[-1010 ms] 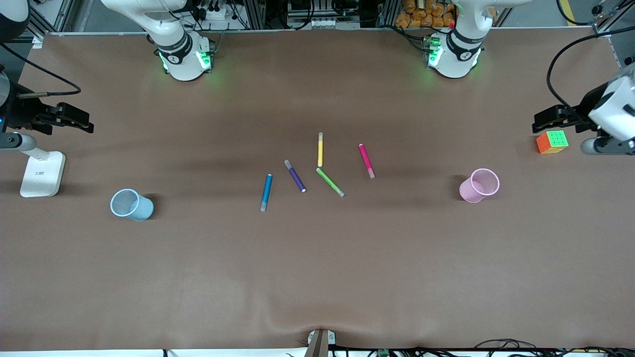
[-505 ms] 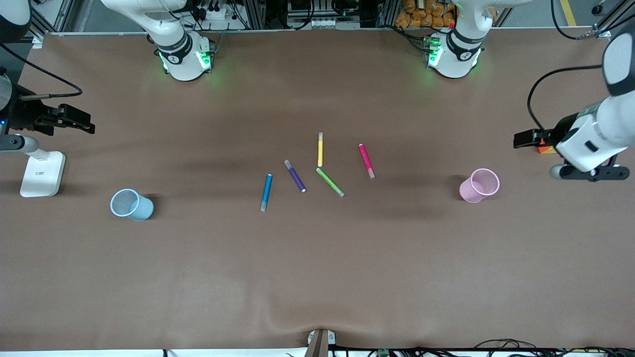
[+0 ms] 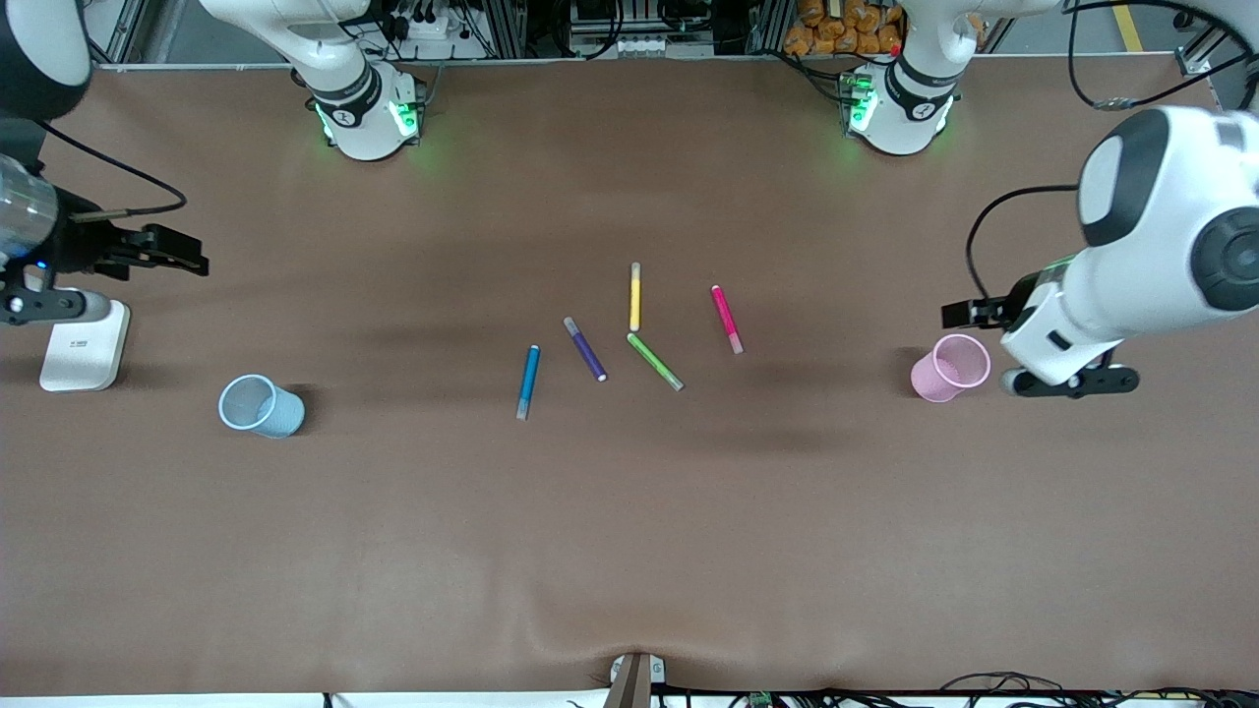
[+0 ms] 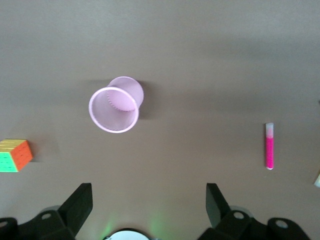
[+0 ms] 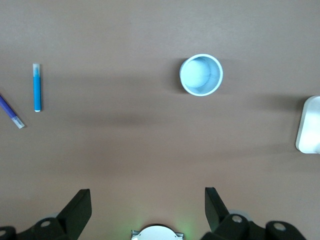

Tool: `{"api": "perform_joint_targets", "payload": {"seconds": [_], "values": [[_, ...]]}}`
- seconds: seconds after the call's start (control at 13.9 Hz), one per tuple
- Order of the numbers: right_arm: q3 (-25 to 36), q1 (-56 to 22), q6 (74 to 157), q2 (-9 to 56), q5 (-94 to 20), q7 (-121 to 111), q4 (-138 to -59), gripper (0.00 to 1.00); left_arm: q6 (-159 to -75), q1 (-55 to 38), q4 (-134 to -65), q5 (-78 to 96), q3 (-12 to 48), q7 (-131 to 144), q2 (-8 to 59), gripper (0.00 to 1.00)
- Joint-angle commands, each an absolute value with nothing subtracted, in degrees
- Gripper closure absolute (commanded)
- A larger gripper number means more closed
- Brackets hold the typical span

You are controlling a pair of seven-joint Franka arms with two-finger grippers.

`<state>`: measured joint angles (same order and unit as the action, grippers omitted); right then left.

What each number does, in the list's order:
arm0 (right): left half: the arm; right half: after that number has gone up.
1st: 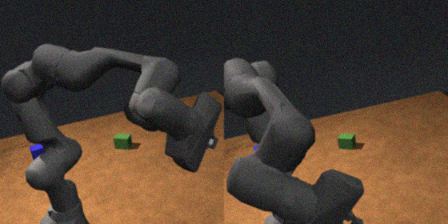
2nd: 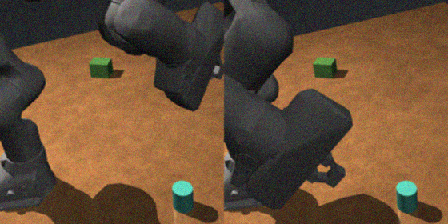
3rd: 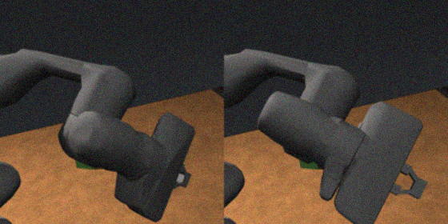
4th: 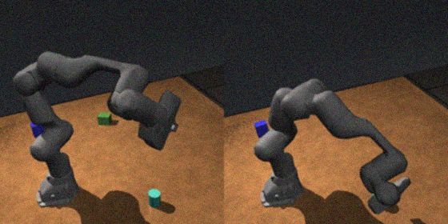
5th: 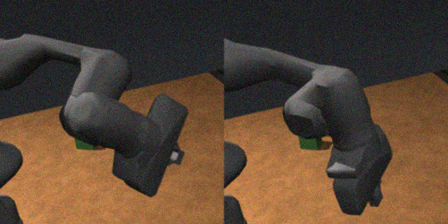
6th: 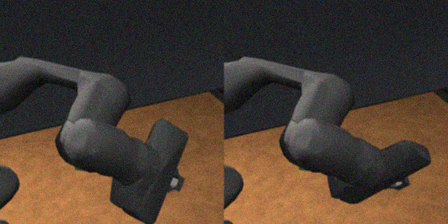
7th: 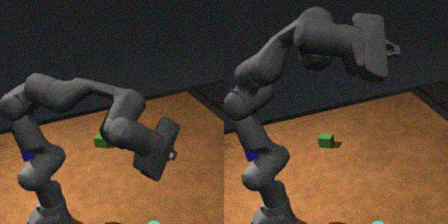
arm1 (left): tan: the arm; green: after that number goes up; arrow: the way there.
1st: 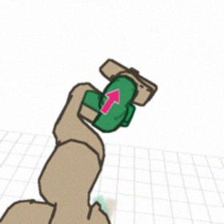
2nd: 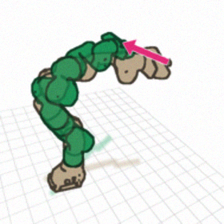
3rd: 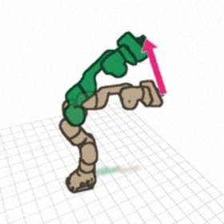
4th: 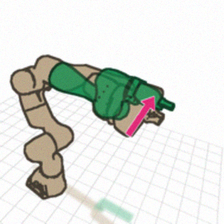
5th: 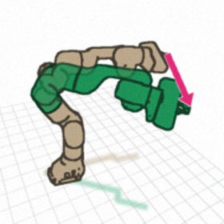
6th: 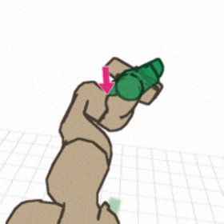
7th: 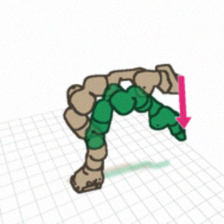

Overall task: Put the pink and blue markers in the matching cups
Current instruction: 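Reach the left gripper to the pink marker while the right gripper reaches the blue marker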

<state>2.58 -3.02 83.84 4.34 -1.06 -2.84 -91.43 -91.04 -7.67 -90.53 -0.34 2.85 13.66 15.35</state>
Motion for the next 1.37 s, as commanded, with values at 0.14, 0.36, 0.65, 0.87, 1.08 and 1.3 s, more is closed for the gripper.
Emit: {"api": "perform_joint_targets", "payload": {"seconds": [0.14, 0.36, 0.65, 0.87, 1.08, 1.3], "values": [[2.81, -5.80, 86.22, 8.34, -1.14, -2.37, -90.62, 0.00, -98.68, -10.89, -96.23, 0.62, 3.51, 20.20, 15.21, 0.00], [2.72, -6.06, 87.27, 9.31, -1.23, -2.29, -90.62, 0.00, -104.84, -11.78, -100.62, 0.62, 7.10, 26.43, 15.38, 0.00], [2.72, -8.52, 90.87, 12.03, -1.32, -2.29, -90.53, 0.00, -110.72, -13.09, -103.17, 0.62, 9.14, 30.13, 17.84, 0.00], [2.72, -8.96, 92.11, 13.79, -5.96, -2.37, -90.62, 0.00, -114.95, -15.38, -105.12, 0.53, 9.32, 35.50, 19.68, 0.00], [2.72, -9.40, 92.98, 16.16, -8.00, -2.46, -90.62, 0.00, -117.06, -17.48, -105.12, 0.44, 9.32, 38.84, 21.88, 0.00], [2.72, -12.38, 97.62, 17.66, -8.17, -2.37, -91.93, 0.00, -119.79, -20.12, -105.12, 0.09, 9.32, 43.40, 24.95, 0.00]]}}
